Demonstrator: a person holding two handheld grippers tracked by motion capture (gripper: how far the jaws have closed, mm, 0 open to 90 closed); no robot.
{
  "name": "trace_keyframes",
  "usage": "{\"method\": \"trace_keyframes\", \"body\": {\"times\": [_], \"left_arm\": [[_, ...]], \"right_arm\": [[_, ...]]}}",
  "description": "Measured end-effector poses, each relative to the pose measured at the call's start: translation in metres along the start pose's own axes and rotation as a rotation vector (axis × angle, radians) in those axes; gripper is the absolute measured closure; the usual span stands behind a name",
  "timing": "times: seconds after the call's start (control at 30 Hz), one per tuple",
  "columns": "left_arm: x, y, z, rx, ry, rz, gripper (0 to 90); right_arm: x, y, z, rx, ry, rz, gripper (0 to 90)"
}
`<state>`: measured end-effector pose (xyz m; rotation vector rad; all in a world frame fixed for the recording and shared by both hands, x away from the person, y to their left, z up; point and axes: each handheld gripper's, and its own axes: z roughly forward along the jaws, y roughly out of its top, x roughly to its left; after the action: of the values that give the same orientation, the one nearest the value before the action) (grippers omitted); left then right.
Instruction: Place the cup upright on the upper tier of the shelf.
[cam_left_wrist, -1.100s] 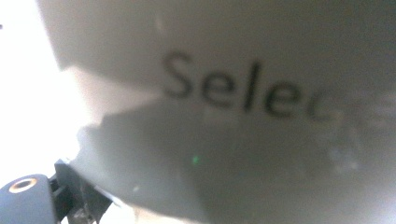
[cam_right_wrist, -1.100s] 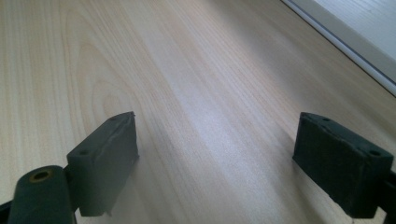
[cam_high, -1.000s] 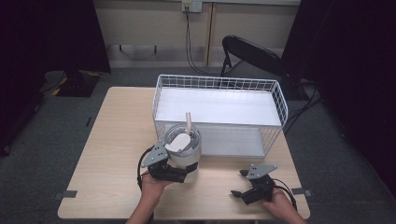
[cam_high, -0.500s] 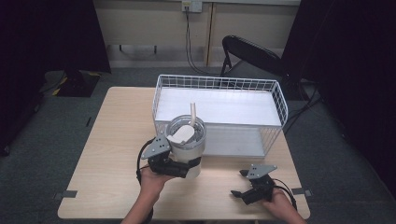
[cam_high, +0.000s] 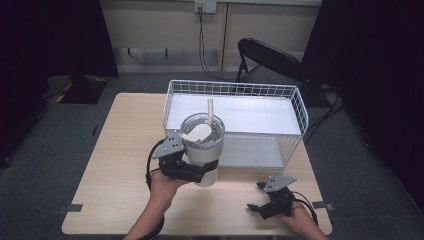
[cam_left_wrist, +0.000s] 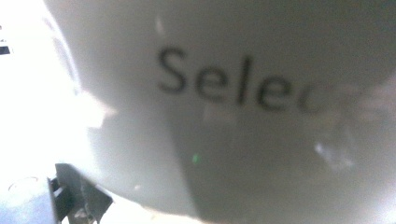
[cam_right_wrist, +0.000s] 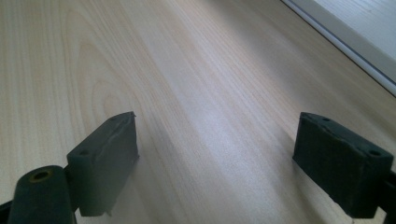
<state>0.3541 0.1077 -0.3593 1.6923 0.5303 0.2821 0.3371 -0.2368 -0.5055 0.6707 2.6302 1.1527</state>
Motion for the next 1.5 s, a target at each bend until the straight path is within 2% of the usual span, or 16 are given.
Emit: {"method": "trace_keyframes", "body": {"times": [0.23, 0.5, 0.77, 0.97, 1.17, 1.5], "left_arm": [[0.001, 0.015, 0.000, 0.001, -0.010, -0.007, 8.7], [0.000, 0.035, 0.000, 0.023, -0.015, 0.004, 8.7], [-0.001, 0.054, -0.001, 0.018, -0.048, -0.004, 8.7], [-0.002, 0.071, -0.002, 0.017, -0.046, 0.014, 8.7], [-0.003, 0.087, -0.002, 0.008, -0.055, 0.010, 8.7], [-0.004, 0.106, 0.004, 0.025, -0.051, 0.007, 8.7]], "right_arm": [[0.000, 0.000, 0.000, 0.000, 0.000, 0.000, 13.2], [0.000, 0.000, 0.000, -0.001, 0.000, -0.001, 13.2], [0.000, 0.000, 0.000, 0.000, 0.000, 0.000, 13.1], [0.000, 0.000, 0.000, -0.002, -0.001, -0.001, 13.2], [0.000, 0.000, 0.000, -0.002, -0.001, -0.001, 13.1], [0.000, 0.000, 0.000, -0.002, -0.001, -0.001, 13.2]]}}
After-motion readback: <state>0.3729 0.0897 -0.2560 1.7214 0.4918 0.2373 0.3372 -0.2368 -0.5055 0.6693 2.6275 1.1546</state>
